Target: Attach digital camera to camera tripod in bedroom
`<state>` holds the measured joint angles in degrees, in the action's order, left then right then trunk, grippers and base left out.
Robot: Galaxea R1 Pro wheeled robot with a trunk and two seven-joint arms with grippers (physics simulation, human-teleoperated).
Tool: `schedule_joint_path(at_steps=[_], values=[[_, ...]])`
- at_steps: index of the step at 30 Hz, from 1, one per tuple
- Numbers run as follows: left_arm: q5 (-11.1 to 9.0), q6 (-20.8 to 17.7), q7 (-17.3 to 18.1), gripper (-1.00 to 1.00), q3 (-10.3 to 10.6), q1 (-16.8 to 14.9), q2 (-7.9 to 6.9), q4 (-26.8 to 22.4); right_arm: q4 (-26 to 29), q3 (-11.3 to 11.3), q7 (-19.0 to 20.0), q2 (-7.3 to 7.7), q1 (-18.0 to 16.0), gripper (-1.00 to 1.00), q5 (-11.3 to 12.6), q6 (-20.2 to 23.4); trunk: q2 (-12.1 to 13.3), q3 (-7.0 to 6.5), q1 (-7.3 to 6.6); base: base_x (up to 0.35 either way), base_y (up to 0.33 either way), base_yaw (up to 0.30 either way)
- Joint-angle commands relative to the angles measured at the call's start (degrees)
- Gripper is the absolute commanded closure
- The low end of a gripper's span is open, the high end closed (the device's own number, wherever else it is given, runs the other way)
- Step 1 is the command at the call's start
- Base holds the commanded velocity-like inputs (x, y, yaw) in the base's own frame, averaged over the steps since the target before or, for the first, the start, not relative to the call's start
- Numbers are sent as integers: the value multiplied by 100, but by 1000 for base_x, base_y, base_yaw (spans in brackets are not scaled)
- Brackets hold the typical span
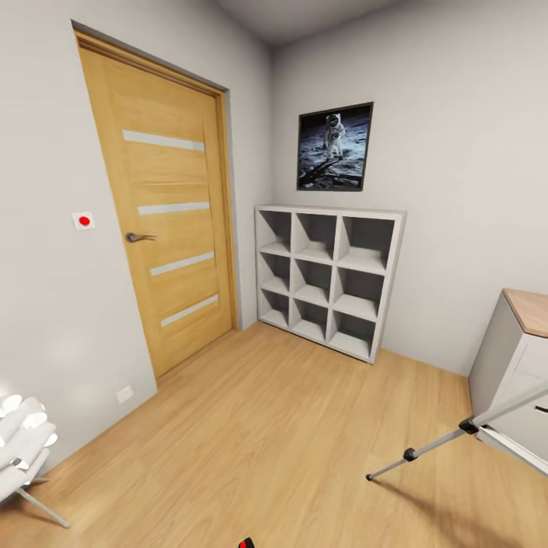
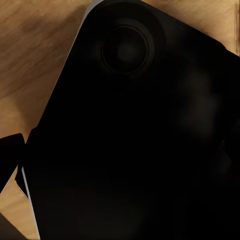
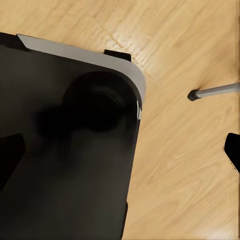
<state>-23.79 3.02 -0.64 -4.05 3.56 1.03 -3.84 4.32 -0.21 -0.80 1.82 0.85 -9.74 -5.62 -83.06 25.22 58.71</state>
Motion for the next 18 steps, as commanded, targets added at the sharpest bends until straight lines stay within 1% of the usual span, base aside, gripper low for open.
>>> schedule_joint_path(at_steps=[1, 5, 8, 18], values=[[14, 2, -7, -100, -38, 4, 2, -12, 8, -5, -8, 0, 3, -100, -46, -5, -2, 3, 2, 148, -181, 0], [15, 3, -6, -100, -35, 4, 2, -11, 8, -5, -8, 0, 3, -100, -46, -6, -2, 3, 2, 159, -189, 0], [15, 3, -6, -100, -38, 4, 2, -13, 8, -5, -8, 1, 3, -100, -46, -7, -2, 3, 2, 109, -119, 0], [13, 3, -6, -100, -43, 4, 2, -18, 10, -10, -8, 1, 3, -100, -46, -9, -2, 3, 2, 23, -25, 0]])
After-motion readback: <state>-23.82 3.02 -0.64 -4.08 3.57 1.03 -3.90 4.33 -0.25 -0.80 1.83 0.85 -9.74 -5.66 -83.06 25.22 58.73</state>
